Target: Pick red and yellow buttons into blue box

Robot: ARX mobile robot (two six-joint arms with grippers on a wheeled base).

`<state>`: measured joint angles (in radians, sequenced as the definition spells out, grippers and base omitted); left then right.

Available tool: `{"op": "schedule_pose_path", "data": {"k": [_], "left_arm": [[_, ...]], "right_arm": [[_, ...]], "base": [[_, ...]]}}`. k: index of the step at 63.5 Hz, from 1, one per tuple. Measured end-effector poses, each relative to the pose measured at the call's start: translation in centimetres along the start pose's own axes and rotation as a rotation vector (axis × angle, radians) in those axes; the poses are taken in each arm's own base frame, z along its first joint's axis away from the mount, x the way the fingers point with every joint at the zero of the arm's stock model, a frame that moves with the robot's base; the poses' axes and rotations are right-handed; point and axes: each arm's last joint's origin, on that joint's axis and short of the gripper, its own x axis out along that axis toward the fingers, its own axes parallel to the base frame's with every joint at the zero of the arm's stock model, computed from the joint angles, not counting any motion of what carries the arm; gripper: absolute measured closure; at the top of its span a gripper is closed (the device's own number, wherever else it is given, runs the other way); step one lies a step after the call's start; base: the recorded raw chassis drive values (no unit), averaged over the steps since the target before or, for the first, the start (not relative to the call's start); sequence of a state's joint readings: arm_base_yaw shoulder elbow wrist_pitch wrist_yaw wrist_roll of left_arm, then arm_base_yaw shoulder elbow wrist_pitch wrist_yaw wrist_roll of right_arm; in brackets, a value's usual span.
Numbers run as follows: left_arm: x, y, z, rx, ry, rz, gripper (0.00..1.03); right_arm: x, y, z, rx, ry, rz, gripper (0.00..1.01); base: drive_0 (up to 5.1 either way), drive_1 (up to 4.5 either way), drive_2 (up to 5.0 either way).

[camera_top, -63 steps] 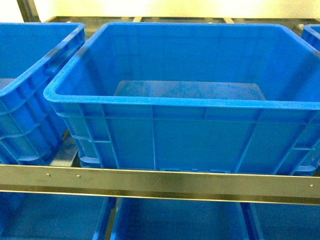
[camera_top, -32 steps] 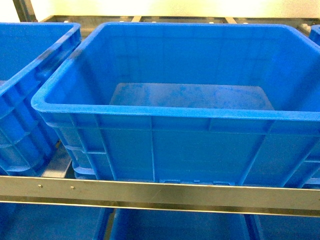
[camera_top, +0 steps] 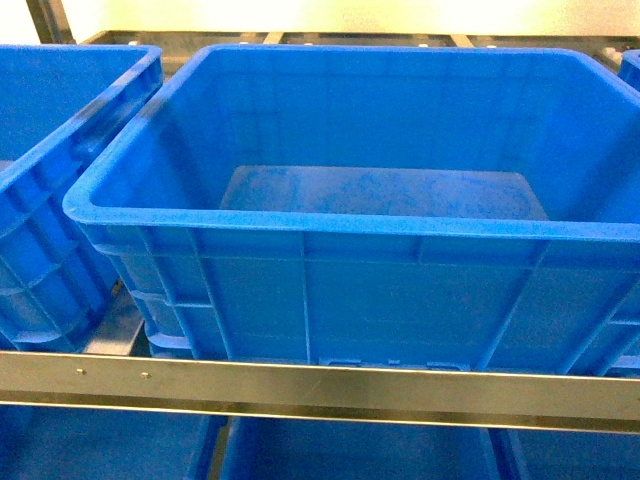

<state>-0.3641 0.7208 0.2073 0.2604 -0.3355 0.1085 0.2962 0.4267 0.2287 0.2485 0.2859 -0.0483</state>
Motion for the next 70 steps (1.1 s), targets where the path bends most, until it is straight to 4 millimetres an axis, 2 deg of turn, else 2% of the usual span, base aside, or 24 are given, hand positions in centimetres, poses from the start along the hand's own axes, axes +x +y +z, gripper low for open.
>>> {"op": "schedule_pose_path", "data": {"k": [10,25,52,70], "left_arm": [[0.0,0.0,0.0,0.000,0.000,0.000,0.78],[0.0,0.0,0.0,0.000,0.000,0.000,0.78],[0.0,0.0,0.0,0.000,0.000,0.000,0.78],[0.0,0.0,0.0,0.000,0.000,0.000,0.78]], "right_arm": [[2.4,1.5,2.2,-0.024,0.029,0.060,0.63],[6.6,4.1,3.2,-0.067,0.078,0.158,0.63],[13.5,7.5,3.5,-0.110,0.203,0.229,0.63],[18.3,9.8,1.7,-0.097,0.392,0.299,0.63]], "base": [[0.0,0.00,0.0],[0.0,0.00,0.0],[0.0,0.00,0.0],[0.0,0.00,0.0]]}}
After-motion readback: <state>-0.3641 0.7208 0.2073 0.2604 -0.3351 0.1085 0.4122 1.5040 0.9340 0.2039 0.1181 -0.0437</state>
